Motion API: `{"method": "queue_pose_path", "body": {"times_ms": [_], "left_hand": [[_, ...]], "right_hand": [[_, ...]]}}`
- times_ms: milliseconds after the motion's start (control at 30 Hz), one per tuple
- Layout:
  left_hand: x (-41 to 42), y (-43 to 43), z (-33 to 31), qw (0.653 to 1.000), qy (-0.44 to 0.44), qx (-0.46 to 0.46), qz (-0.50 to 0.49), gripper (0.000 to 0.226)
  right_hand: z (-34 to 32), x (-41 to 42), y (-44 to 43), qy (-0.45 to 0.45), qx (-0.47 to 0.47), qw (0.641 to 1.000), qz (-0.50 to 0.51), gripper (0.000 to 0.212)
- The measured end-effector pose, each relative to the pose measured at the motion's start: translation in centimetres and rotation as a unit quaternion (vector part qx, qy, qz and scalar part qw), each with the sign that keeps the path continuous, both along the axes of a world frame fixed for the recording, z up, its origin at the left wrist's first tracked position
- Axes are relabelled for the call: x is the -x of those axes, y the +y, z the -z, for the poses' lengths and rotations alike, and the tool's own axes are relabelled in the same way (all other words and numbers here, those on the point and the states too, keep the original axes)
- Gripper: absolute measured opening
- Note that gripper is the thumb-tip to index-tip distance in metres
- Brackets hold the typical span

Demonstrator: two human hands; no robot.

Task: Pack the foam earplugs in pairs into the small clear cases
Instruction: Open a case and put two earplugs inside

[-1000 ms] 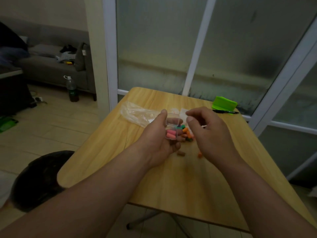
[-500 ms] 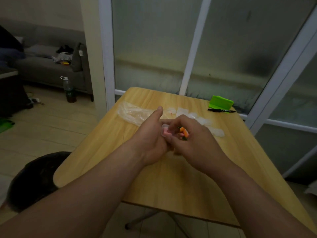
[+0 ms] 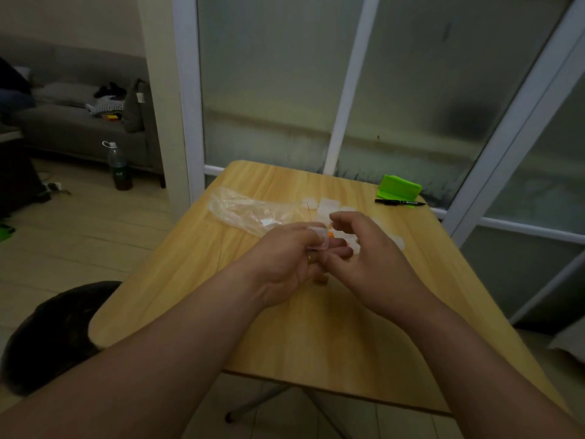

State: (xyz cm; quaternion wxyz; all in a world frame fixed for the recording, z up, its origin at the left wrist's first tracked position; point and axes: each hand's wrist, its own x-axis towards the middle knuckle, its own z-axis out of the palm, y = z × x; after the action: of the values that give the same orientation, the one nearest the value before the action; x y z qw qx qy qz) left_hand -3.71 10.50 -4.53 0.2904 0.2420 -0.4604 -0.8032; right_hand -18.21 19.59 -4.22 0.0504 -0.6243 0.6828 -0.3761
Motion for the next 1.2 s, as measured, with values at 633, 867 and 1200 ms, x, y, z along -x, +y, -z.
{"method": "queue_pose_path", "body": {"times_ms": [633, 867, 1200], "left_hand": [[1.2, -0.3, -1.9, 0.991, 0.014, -0.062, -0.114, 0.035], [2.1, -0.4, -1.9, 0.992, 0.007, -0.057, -0.115, 0.024], [1.8, -1.2, -1.7, 0.992, 0.019, -0.054, -0.116, 0.027]], "right_hand": [[-1.3, 9.7, 3.5, -0.096, -0.101, 0.982, 0.124, 0.028], [1.4, 9.6, 1.1, -0.032, -0.171, 0.982, 0.075, 0.029], [3.6, 10.1, -2.3, 0.014, -0.08, 0.987, 0.139, 0.029]]}}
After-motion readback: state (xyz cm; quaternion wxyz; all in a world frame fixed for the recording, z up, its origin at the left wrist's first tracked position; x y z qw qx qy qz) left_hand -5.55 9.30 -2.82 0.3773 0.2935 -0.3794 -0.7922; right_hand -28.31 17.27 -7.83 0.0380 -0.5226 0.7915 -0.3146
